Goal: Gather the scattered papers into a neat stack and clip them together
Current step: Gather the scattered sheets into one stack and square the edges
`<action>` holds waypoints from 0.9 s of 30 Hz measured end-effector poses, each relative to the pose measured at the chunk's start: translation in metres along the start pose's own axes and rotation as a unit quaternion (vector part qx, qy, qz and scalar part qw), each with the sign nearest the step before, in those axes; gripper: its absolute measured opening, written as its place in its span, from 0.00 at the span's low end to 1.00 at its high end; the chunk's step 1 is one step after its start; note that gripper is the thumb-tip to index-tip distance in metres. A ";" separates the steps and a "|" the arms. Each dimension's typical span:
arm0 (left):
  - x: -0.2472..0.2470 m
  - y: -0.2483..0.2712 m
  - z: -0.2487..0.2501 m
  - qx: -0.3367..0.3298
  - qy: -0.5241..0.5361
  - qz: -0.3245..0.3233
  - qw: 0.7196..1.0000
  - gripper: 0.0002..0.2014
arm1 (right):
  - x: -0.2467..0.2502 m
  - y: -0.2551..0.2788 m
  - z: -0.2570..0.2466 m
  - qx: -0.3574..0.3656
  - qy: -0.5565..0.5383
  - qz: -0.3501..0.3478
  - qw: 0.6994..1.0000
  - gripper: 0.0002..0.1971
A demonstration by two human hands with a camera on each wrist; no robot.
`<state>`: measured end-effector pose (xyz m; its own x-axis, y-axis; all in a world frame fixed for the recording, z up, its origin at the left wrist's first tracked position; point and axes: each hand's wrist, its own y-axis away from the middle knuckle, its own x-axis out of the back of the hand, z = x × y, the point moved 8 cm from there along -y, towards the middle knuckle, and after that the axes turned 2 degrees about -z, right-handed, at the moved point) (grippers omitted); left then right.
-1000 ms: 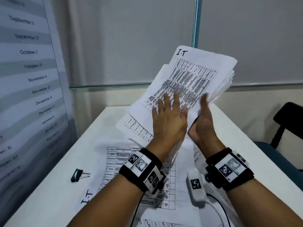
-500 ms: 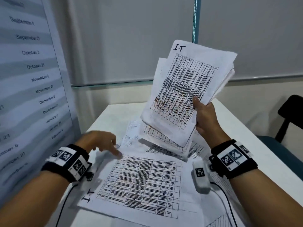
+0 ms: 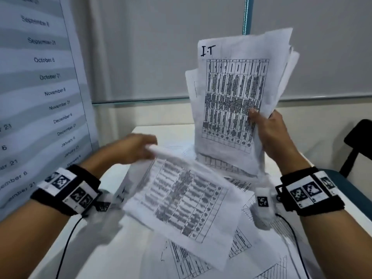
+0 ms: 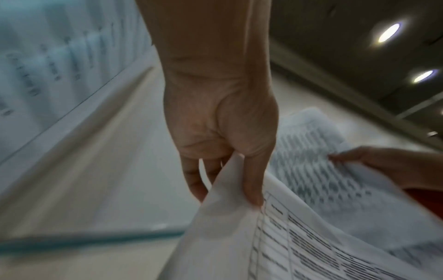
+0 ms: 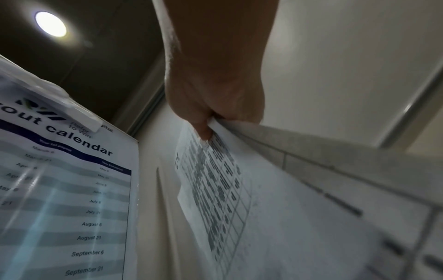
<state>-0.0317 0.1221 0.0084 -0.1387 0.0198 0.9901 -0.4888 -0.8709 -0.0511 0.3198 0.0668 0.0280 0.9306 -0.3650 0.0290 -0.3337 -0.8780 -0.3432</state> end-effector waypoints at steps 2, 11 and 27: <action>0.053 0.007 0.037 -0.053 0.017 0.110 0.992 0.08 | 0.000 0.002 -0.014 0.032 0.032 -0.021 0.999 0.23; 0.156 0.001 0.180 -0.228 -0.142 0.357 0.894 0.10 | -0.038 0.026 -0.027 0.078 0.123 -0.217 0.965 0.11; 0.175 -0.002 0.175 -0.136 -0.015 0.484 0.864 0.35 | -0.013 0.007 -0.017 0.051 -0.009 -0.141 0.989 0.16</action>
<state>0.0959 0.0412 0.2042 -0.5756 -0.6700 0.4688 -0.3414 -0.3240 -0.8823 0.3023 0.0600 0.0410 0.9872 -0.1046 0.1201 -0.0454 -0.9077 -0.4172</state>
